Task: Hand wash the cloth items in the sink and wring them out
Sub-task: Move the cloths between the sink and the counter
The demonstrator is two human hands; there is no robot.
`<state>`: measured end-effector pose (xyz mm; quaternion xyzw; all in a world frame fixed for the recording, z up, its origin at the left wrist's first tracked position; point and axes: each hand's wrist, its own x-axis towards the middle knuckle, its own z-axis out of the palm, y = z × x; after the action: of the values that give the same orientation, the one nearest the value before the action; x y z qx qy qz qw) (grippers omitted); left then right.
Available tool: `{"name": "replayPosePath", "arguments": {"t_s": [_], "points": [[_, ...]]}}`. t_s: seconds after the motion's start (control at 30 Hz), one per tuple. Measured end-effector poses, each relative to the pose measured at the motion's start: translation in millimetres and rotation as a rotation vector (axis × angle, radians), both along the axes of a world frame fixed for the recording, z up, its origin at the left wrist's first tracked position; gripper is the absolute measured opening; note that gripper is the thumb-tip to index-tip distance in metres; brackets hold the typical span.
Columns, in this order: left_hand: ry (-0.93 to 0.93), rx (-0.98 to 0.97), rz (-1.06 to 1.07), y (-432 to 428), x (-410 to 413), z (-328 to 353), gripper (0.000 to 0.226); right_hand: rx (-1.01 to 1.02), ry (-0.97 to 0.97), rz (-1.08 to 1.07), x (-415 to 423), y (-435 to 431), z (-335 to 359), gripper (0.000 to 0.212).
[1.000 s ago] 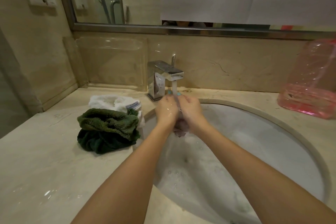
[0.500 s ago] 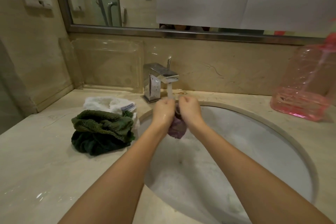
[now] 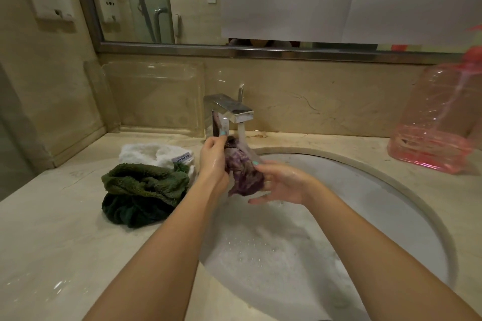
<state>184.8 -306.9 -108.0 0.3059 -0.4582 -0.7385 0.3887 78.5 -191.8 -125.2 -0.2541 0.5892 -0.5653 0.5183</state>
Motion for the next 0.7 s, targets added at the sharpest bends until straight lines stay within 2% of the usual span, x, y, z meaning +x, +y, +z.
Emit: {"name": "replayPosePath", "arguments": {"t_s": [0.07,0.17,0.23,0.33,0.4,0.47,0.53,0.6,0.7], "points": [[-0.131,-0.149,-0.044,-1.7,0.2,-3.5,0.025,-0.134,-0.061,-0.133,-2.9,-4.9,2.9,0.038],[-0.340,-0.371,-0.062,-1.6,2.7,-9.3,0.024,-0.230,-0.034,-0.263,-3.7,-13.6,7.7,0.031],[-0.397,-0.373,-0.106,0.3,5.6,-8.5,0.021,-0.260,-0.011,-0.284,-3.8,-17.4,10.1,0.032],[-0.478,-0.314,-0.265,-0.7,8.9,-7.7,0.048,-0.291,0.051,-0.268,1.4,-19.6,16.2,0.022],[-0.561,-0.306,-0.421,2.0,11.8,-5.1,0.048,-0.266,0.153,-0.265,3.8,-21.4,20.6,0.017],[-0.495,-0.204,-0.499,1.6,13.1,-7.5,0.041,-0.227,0.233,-0.271,4.5,-21.6,25.1,0.017],[-0.284,-0.068,-0.508,1.3,14.5,-8.9,0.039,-0.193,0.297,-0.262,2.6,-20.3,26.7,0.023],[-0.153,-0.053,-0.446,-0.1,13.3,-10.2,0.038,-0.158,0.333,-0.195,0.6,-16.4,24.6,0.026],[-0.066,-0.053,-0.351,1.2,11.0,-8.1,0.033,-0.104,0.286,-0.143,3.6,-11.7,17.8,0.031]]}}
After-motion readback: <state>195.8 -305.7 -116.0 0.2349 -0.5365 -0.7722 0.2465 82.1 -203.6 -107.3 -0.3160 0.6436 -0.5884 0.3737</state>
